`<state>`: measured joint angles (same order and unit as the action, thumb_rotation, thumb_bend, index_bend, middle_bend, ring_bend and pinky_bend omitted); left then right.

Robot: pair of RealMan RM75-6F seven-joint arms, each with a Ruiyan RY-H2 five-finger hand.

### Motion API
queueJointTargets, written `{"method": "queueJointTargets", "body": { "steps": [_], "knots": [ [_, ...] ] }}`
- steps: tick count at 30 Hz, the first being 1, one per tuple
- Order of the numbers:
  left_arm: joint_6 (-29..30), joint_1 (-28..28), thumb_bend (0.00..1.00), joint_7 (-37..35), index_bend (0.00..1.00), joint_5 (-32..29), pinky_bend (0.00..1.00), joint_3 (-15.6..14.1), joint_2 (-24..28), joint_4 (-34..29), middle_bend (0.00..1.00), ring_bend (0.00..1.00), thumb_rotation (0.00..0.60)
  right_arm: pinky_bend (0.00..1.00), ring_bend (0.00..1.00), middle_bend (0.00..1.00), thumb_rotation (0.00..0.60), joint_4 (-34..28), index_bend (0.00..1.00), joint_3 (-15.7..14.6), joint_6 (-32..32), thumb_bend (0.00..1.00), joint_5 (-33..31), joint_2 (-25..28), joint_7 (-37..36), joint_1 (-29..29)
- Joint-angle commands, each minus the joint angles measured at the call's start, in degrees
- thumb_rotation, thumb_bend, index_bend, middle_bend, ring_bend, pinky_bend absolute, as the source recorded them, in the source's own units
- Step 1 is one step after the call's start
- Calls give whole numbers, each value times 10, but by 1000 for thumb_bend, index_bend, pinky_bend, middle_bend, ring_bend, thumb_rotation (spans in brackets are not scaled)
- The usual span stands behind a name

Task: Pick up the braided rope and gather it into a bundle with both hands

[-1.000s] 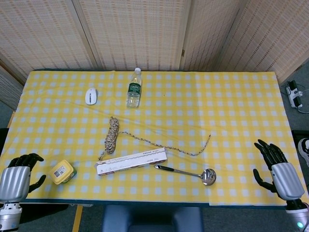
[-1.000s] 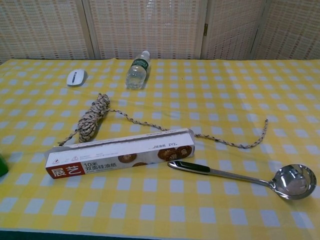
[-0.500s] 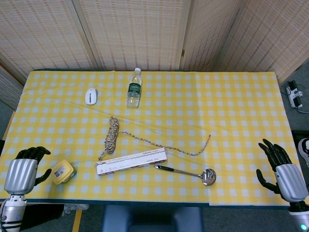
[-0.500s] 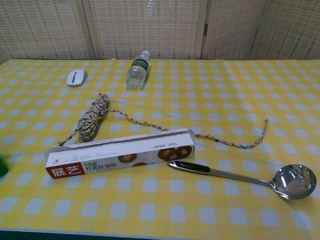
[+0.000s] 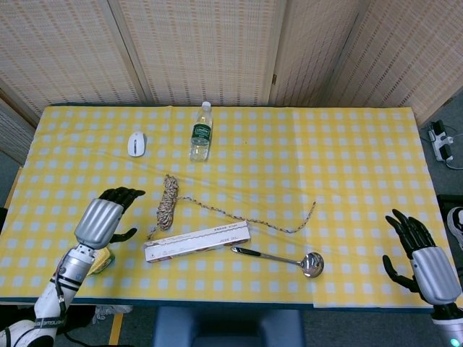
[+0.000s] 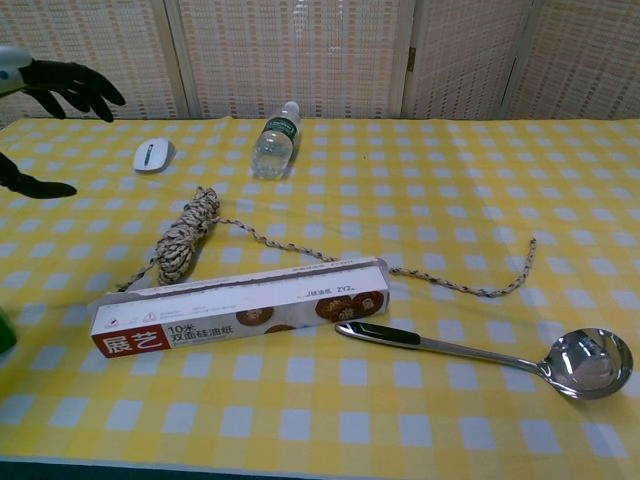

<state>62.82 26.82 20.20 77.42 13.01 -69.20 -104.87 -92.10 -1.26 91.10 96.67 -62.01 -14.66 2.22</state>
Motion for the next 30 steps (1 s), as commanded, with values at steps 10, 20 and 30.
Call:
{"method": "queueJointTargets", "body": {
  "steps": [10, 20, 30],
  "knots": [
    [-113, 170, 246, 123, 90, -240, 167, 40, -171, 159, 123, 95, 600, 68, 95, 35, 600, -1, 0, 1, -5, 512, -12, 5, -3, -3],
    [-86, 224, 246, 196, 67, -333, 161, 12, -261, 258, 85, 63, 600, 68, 90, 28, 600, 3, 0, 0, -8, 512, -19, 4, -8, -6],
    [-45, 233, 246, 288, 18, -399, 180, -16, -295, 329, 57, 56, 600, 68, 89, 28, 600, 6, 0, 0, -11, 512, -19, 2, -11, -5]
  ]
}}
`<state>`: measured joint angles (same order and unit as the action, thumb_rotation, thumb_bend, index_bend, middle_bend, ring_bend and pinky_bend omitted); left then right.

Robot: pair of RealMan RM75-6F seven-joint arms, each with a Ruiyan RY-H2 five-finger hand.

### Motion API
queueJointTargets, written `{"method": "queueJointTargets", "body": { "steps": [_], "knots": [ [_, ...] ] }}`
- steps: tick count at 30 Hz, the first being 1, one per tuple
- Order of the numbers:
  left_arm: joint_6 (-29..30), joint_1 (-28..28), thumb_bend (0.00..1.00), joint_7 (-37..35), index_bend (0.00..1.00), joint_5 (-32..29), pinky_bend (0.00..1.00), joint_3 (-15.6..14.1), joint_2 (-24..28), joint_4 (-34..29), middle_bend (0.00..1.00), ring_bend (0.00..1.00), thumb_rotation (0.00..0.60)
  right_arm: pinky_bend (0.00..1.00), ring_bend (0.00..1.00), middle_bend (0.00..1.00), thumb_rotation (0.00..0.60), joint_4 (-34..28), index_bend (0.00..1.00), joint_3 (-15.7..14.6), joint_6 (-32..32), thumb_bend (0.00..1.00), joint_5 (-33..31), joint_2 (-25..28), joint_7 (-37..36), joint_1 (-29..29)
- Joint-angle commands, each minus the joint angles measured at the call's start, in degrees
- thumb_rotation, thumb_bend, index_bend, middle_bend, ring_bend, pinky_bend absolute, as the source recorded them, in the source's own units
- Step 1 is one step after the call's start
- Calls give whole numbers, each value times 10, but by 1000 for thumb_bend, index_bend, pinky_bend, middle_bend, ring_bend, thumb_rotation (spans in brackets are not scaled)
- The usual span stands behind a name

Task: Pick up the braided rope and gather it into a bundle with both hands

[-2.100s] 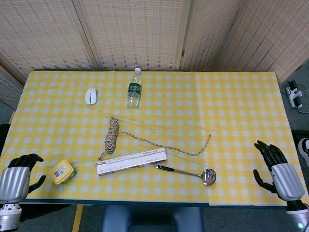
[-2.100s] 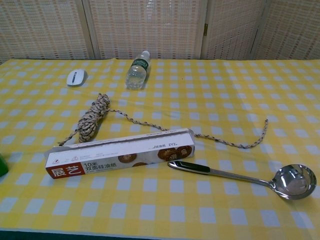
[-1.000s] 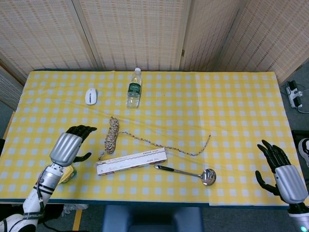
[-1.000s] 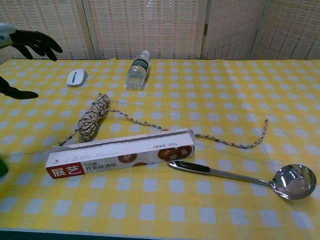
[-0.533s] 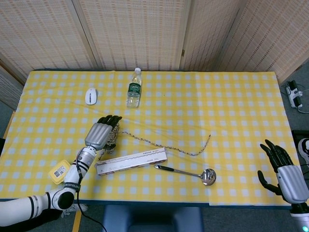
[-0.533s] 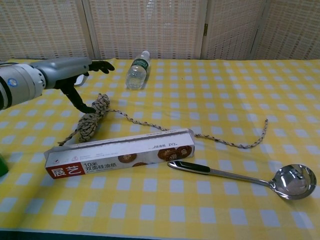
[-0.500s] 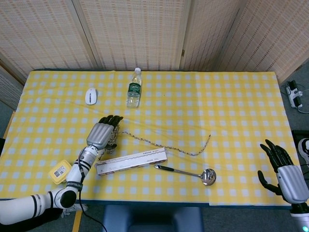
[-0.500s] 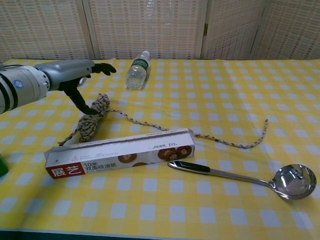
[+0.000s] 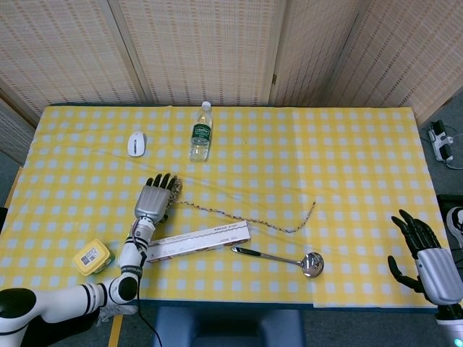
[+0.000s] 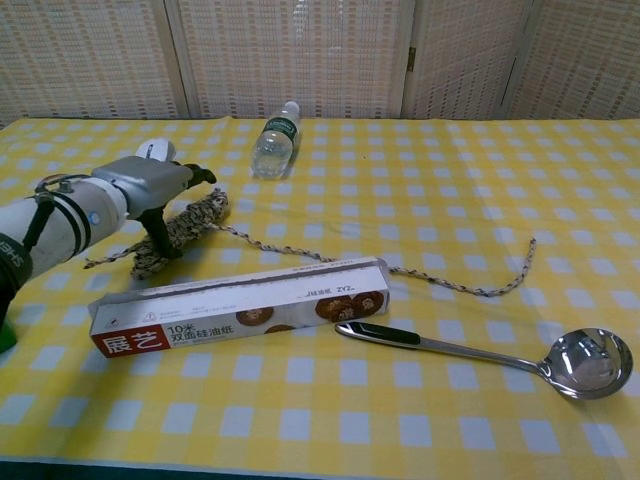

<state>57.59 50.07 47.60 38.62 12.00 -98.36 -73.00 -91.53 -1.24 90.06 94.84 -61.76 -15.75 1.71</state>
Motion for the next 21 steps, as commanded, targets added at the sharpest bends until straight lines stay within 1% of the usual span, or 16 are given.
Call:
{"method": "queueJointTargets", "body": {
  "steps": [1, 2, 4, 6, 9, 11, 16, 21],
  "knots": [
    [12, -1, 246, 24, 17, -20, 184, -10, -3, 18, 57, 56, 600, 68, 88, 28, 600, 0, 0, 0, -1, 512, 0, 0, 0, 1],
    [13, -8, 246, 26, 17, -33, 190, -10, 1, 25, 57, 56, 600, 68, 88, 28, 600, 0, 0, 0, -4, 512, 1, -1, 0, 2],
    [12, -13, 246, 16, 26, -39, 210, -7, 4, 27, 57, 62, 600, 68, 87, 27, 600, 0, 0, 0, -5, 512, 0, -1, 0, 2],
    [6, -21, 247, -10, 65, -38, 224, 0, 8, 26, 67, 83, 600, 68, 87, 27, 600, 0, 0, 0, -6, 512, 0, -1, 0, 3],
    [-23, -34, 250, -81, 196, -32, 292, 19, 14, 18, 152, 161, 600, 68, 88, 27, 600, 0, 0, 1, -10, 512, 1, -2, 1, 5],
    [-36, -41, 270, -118, 284, -16, 346, 21, 13, 26, 230, 231, 600, 68, 89, 27, 600, -1, 0, 0, -12, 511, 0, -3, 2, 6],
    [-35, -47, 320, -169, 392, 27, 444, 20, -5, 58, 330, 324, 600, 68, 90, 27, 600, -1, 0, 1, -13, 511, -3, -2, 3, 6],
    [-35, -50, 348, -200, 451, 53, 494, 20, -18, 83, 391, 381, 600, 68, 91, 27, 600, -3, 0, 0, -15, 512, -5, -2, 4, 5]
  ]
}}
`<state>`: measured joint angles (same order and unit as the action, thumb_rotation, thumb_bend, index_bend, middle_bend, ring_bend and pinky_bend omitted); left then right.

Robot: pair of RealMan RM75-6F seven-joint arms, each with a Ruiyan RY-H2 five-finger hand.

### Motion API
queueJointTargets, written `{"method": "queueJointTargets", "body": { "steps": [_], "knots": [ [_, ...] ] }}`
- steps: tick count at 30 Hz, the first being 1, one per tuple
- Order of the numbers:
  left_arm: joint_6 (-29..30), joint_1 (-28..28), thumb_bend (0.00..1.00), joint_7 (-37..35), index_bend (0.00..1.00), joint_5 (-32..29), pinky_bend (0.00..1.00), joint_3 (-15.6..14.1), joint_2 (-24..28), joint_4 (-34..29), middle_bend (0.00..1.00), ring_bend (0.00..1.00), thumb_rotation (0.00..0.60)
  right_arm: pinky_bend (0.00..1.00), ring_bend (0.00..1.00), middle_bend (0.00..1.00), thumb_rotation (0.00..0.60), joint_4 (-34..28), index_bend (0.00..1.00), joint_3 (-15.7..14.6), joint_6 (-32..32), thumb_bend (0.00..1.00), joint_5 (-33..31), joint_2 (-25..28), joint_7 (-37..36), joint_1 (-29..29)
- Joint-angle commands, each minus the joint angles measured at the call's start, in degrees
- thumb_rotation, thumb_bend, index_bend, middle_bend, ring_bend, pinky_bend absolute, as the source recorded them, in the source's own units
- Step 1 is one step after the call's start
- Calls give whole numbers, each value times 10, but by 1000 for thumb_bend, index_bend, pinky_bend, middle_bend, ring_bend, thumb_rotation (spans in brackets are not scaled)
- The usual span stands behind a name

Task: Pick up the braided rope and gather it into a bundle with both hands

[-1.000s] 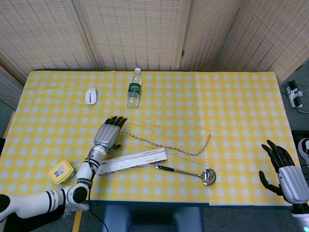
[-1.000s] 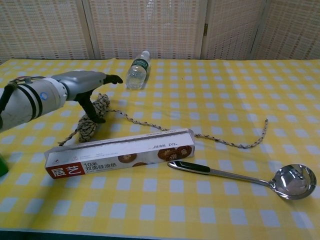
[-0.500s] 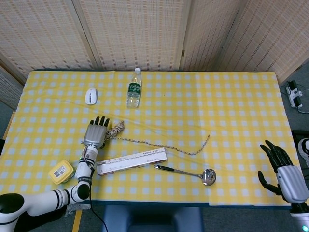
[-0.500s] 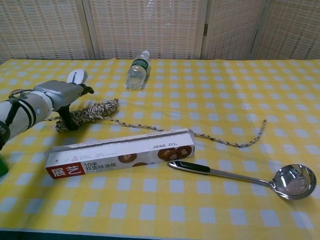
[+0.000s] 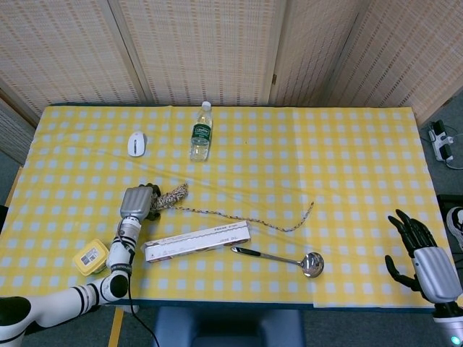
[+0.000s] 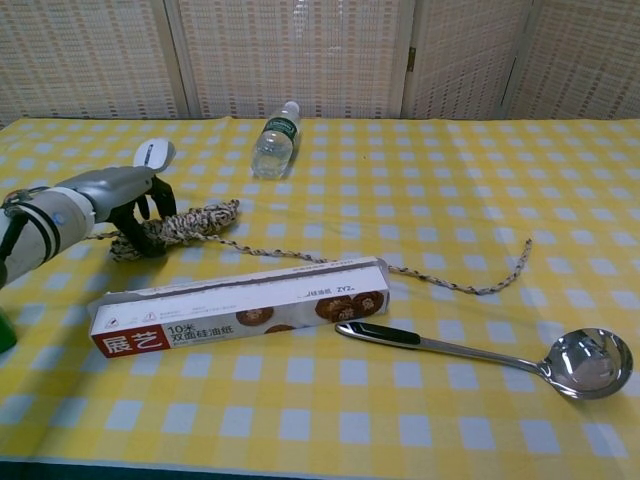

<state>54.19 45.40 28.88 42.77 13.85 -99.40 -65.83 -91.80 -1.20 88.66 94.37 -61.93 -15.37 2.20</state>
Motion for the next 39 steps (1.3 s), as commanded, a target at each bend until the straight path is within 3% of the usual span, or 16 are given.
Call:
{"method": "queueJointTargets", "body": {
  "steps": [1, 11, 17, 25, 31, 39],
  "knots": [
    [-1, -4, 355, -17, 462, 15, 504, 1, -10, 15, 404, 394, 600, 68, 90, 27, 600, -1, 0, 0, -2, 512, -1, 0, 1, 0],
    [-2, -15, 472, -91, 621, 80, 664, -3, -26, 59, 598, 569, 600, 68, 91, 27, 600, -10, 0, 0, -6, 512, -1, 4, 8, 2],
    [36, -32, 576, -198, 724, 179, 787, -11, -17, 57, 715, 671, 600, 68, 92, 31, 600, -17, 0, 0, -14, 512, -3, 7, 13, 5],
    [81, -43, 596, -251, 738, 266, 807, -23, 19, 1, 735, 692, 600, 78, 116, 85, 600, -49, 11, 14, -78, 511, -16, 20, 59, 47],
    [71, -44, 596, -239, 738, 267, 807, -21, 42, -58, 735, 692, 600, 86, 132, 112, 600, -72, 207, 44, -164, 511, -55, 11, 129, 107],
    [63, -48, 596, -222, 738, 256, 807, -16, 61, -106, 735, 691, 600, 87, 138, 143, 600, -39, 329, 81, -283, 511, -127, -46, 237, 198]
  ]
}}
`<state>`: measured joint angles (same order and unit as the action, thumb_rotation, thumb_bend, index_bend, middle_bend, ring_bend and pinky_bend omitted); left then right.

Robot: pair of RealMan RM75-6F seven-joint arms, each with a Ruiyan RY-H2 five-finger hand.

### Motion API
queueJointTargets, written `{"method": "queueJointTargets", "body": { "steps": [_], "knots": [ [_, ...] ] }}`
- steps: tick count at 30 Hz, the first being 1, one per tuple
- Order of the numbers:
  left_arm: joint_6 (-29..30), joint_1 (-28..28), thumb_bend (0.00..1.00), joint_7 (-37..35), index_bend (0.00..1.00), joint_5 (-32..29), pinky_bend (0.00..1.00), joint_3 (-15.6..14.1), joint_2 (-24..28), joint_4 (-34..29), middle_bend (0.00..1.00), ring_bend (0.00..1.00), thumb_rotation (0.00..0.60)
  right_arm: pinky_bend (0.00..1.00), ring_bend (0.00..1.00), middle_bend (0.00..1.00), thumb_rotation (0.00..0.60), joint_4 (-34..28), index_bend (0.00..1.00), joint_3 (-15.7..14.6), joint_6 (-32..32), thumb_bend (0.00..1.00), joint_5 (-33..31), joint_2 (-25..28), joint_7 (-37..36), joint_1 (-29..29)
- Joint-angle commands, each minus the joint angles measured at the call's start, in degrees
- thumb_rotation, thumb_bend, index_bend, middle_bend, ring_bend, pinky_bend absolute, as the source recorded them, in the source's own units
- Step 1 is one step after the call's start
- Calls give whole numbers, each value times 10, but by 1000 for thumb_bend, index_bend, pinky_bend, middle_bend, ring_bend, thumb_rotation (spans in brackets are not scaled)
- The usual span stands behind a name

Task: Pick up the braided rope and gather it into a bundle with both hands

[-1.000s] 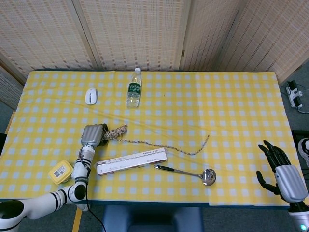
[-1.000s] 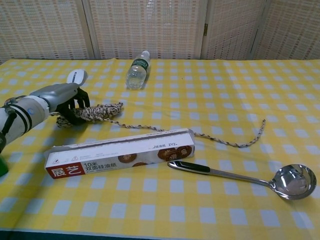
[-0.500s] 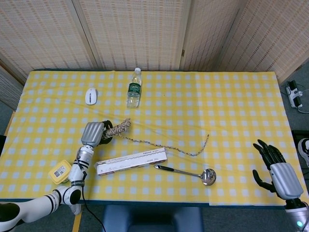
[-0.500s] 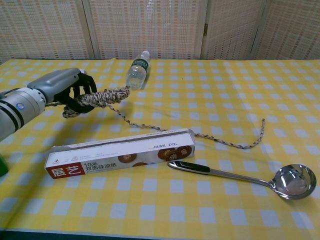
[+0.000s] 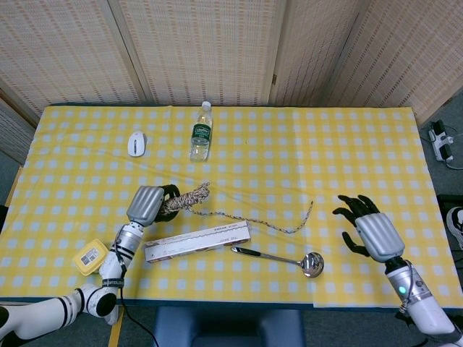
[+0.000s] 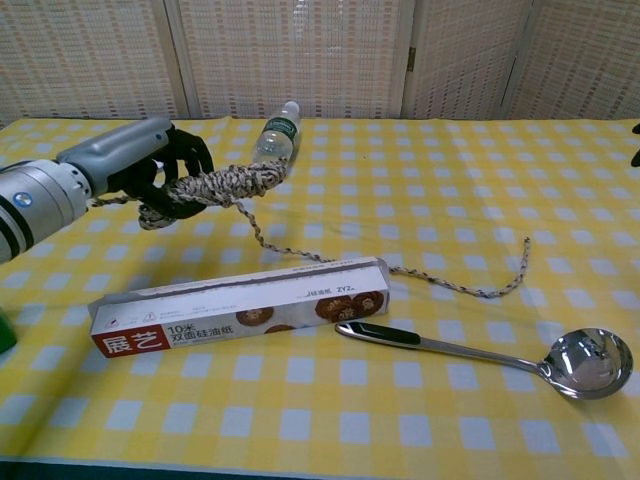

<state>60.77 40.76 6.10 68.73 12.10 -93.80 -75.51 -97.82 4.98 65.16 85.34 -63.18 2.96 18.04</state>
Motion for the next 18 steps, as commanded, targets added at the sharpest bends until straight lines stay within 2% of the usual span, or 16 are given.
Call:
{"method": "queueJointTargets", "body": {
  "steps": [1, 6, 11, 18],
  "knots": [
    [-3, -2, 596, 7, 738, -5, 807, 1, 7, -13, 735, 691, 600, 87, 138, 144, 600, 29, 334, 21, -59, 511, -44, -42, 66, 48],
    [-8, -5, 596, 11, 737, -12, 807, 3, 11, -25, 735, 688, 600, 87, 136, 154, 600, 81, 361, 28, -103, 512, -79, -97, 108, 88],
    [-11, -7, 596, 9, 737, -17, 807, 4, 14, -28, 735, 687, 600, 87, 135, 156, 600, 130, 371, 18, -129, 512, -85, -146, 118, 111],
    [-14, -10, 596, 15, 737, -20, 807, 2, 17, -30, 735, 686, 600, 87, 135, 157, 600, 182, 377, 4, -131, 512, -82, -187, 108, 119]
  ]
}}
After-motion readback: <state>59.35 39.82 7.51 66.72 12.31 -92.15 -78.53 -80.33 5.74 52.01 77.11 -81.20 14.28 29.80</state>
